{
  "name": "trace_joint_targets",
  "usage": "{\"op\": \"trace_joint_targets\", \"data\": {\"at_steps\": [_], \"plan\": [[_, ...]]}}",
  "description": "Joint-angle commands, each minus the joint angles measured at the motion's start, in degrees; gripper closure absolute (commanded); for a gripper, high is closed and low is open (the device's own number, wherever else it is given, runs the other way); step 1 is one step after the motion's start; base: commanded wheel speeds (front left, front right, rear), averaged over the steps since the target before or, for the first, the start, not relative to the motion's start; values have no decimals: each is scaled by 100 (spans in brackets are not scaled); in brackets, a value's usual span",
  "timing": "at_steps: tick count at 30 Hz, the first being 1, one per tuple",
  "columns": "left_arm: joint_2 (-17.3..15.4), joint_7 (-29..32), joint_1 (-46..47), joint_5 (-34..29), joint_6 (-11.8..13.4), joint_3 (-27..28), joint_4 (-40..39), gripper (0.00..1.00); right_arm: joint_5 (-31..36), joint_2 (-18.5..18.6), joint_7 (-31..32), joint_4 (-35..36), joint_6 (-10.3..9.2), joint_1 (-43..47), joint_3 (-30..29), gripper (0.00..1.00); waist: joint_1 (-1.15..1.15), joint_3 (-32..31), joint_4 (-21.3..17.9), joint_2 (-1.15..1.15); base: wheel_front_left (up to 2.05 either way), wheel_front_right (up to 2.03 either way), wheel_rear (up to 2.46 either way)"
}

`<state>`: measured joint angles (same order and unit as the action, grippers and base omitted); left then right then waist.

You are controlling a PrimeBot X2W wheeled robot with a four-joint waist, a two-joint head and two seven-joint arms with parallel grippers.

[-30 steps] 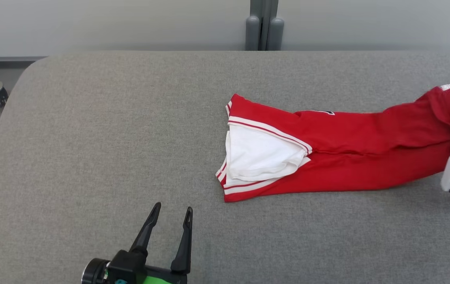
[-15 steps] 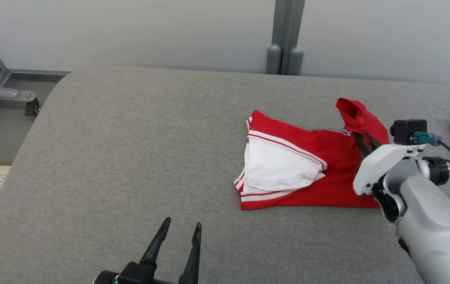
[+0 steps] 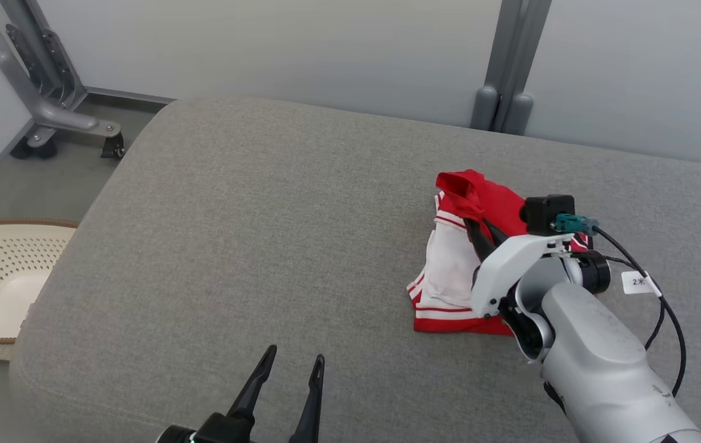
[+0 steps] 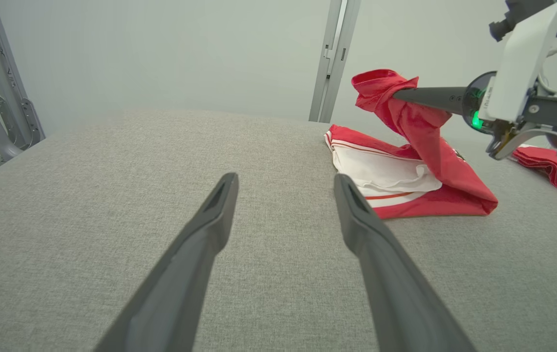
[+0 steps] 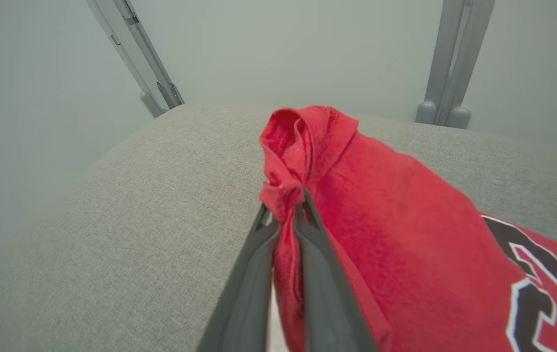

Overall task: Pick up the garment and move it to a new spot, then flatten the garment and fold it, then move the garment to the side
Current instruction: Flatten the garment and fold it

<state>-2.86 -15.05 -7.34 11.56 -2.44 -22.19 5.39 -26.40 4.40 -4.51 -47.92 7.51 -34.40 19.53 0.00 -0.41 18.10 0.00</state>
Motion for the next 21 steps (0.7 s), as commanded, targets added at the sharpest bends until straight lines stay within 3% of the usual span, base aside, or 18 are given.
{"op": "trace_joint_targets", "data": {"at_steps": [1, 2, 3, 4, 11, 21], "plan": [[-9, -14, 26, 47, 15, -2, 3, 0, 19, -33, 34, -32, -5, -34, 30, 100, 0, 22, 67, 0, 0, 0, 0], [-9, -14, 38, 55, 21, -16, 3, 0, 20, -63, 39, -59, -5, -48, 46, 88, 0, 35, 82, 0, 0, 0, 0], [-9, -14, 48, 60, 29, -22, 3, 0, 6, -79, 52, -77, -5, -59, 52, 25, 0, 48, 91, 0, 0, 0, 0], [-9, -14, 61, 63, 34, -26, 3, 0, -16, -95, 19, -75, -5, -78, 50, 0, 0, 63, 95, 0, 0, 0, 0], [-9, -14, 42, 117, 128, 33, -33, 0, -320, -121, -342, 427, -5, 90, 254, 0, 0, 88, -54, 0, 0, 0, 0], [-9, -8, -43, 12, 296, 355, -66, 0, 151, 625, -1000, 1175, -4, 1198, -37, 0, 0, -82, -758, 0, 0, 0, 0]]}}
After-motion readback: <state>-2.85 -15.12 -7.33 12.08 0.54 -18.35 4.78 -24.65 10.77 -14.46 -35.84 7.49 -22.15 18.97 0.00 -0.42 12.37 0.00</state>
